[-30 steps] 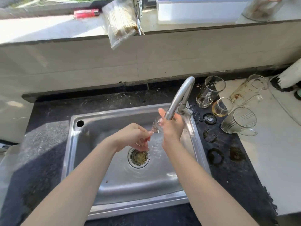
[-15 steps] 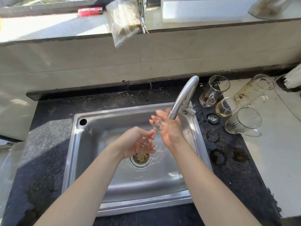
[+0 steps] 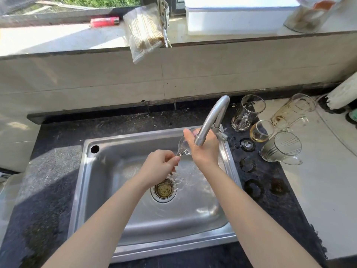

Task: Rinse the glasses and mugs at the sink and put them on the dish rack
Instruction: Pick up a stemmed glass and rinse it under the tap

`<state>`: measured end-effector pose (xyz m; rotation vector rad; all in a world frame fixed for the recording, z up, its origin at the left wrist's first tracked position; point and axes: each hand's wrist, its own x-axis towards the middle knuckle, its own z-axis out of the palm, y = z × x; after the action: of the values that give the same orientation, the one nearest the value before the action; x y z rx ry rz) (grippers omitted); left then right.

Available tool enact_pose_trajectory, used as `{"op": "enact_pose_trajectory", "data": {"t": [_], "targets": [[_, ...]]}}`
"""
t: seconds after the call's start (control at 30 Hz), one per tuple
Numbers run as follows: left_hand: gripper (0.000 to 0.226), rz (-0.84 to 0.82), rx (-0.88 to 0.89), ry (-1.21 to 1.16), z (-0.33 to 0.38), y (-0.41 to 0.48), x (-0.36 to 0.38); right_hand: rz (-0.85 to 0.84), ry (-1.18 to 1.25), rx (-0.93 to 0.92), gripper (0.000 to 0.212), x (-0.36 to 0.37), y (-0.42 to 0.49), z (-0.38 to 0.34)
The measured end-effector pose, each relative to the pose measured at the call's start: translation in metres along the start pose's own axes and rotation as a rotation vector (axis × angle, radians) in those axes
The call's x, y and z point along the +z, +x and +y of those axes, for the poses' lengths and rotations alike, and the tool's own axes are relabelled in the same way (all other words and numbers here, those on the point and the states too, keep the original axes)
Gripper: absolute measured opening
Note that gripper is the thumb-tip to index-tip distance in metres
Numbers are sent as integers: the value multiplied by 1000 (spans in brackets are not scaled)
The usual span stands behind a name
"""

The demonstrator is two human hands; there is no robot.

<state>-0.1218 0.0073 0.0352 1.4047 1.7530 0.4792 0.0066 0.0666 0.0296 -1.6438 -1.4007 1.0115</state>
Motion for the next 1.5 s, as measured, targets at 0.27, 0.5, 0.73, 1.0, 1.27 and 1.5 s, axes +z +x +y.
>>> {"op": "enact_pose_trajectory", "data": {"t": [0.27, 0.5, 0.73, 1.0, 1.27, 1.5], "targets": [[21, 7, 222, 321, -1, 1, -17, -884, -20, 145, 20, -53, 20, -19], [24, -99, 164, 215, 1, 6, -10, -418, 110, 243, 39, -32, 12, -2], [27, -147, 73, 46, -5, 4, 0, 6, -457, 29, 29, -2, 8, 21], [25, -475, -88, -579, -13, 1, 3, -208, 585, 361, 12, -12, 0, 5], [34, -307, -77, -322, 13, 16, 28, -269, -15, 188, 39, -16, 8, 14], [40, -294, -150, -497, 11, 30, 39, -202, -14, 261, 33, -47, 23, 37]]}}
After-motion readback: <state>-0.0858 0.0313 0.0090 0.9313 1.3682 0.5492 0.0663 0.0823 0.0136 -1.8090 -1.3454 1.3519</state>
